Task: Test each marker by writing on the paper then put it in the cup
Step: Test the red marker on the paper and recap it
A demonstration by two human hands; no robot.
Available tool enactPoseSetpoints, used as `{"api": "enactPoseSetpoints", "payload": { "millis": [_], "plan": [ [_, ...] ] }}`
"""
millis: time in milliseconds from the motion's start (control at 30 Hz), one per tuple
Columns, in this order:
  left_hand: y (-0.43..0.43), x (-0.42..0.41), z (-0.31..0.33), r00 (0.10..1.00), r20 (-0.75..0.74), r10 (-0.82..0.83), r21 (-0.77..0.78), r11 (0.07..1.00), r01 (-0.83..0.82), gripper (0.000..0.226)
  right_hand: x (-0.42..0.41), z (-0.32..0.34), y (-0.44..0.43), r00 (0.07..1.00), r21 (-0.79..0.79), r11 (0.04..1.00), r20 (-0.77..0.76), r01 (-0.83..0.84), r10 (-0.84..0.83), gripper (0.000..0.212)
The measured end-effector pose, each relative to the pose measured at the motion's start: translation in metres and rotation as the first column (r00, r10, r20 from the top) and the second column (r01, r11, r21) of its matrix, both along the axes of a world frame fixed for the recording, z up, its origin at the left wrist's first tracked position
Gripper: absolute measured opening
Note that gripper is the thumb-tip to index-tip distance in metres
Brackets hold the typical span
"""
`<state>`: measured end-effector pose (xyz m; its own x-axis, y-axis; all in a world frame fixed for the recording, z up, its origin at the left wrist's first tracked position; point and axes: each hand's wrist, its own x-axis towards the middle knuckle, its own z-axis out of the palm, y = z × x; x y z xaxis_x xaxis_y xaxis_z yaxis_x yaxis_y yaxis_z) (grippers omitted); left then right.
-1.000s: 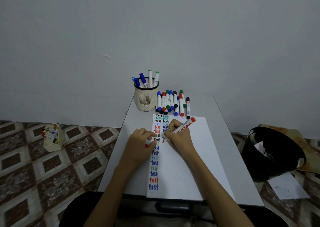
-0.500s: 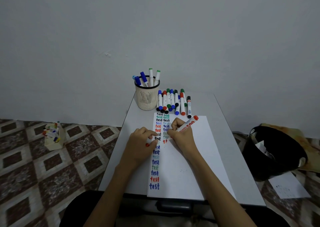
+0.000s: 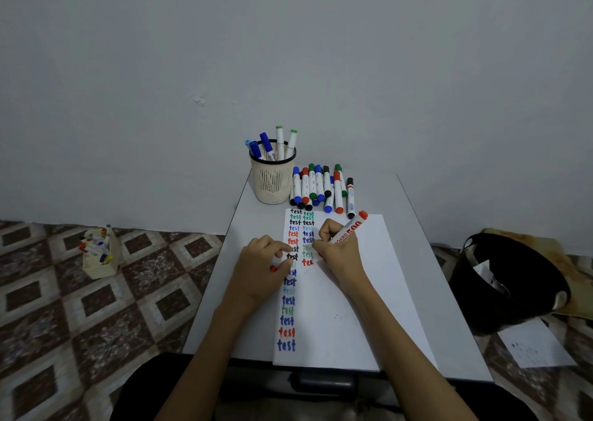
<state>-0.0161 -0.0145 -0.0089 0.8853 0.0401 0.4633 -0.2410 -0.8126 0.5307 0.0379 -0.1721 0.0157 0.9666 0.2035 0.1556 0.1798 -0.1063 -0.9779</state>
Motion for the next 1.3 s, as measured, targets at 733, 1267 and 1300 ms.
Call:
{"api": "enactPoseSetpoints", "payload": {
  "millis": [733, 1267, 1300],
  "plan": [
    [0.000, -0.001, 0.001, 1.000, -0.028, 0.007, -0.003, 1.000, -0.007, 0.032, 0.002, -0.003, -0.001, 1.000, 0.068, 0.998, -0.003, 0.012, -0.011, 0.041],
    [0.018, -0.032, -0.005, 0.997, -0.055, 0.050, -0.080, 0.995, -0.054, 0.053, 0.010, -0.001, -0.013, 0.968, 0.531, 0.827, -0.246, 0.182, -0.055, 0.030],
    [0.018, -0.033, -0.007, 0.998, -0.026, 0.061, -0.076, 0.995, -0.063, 0.047, 0.010, -0.001, -0.014, 0.965, 0.538, 0.822, -0.256, 0.186, -0.051, 0.030]
  ]
}}
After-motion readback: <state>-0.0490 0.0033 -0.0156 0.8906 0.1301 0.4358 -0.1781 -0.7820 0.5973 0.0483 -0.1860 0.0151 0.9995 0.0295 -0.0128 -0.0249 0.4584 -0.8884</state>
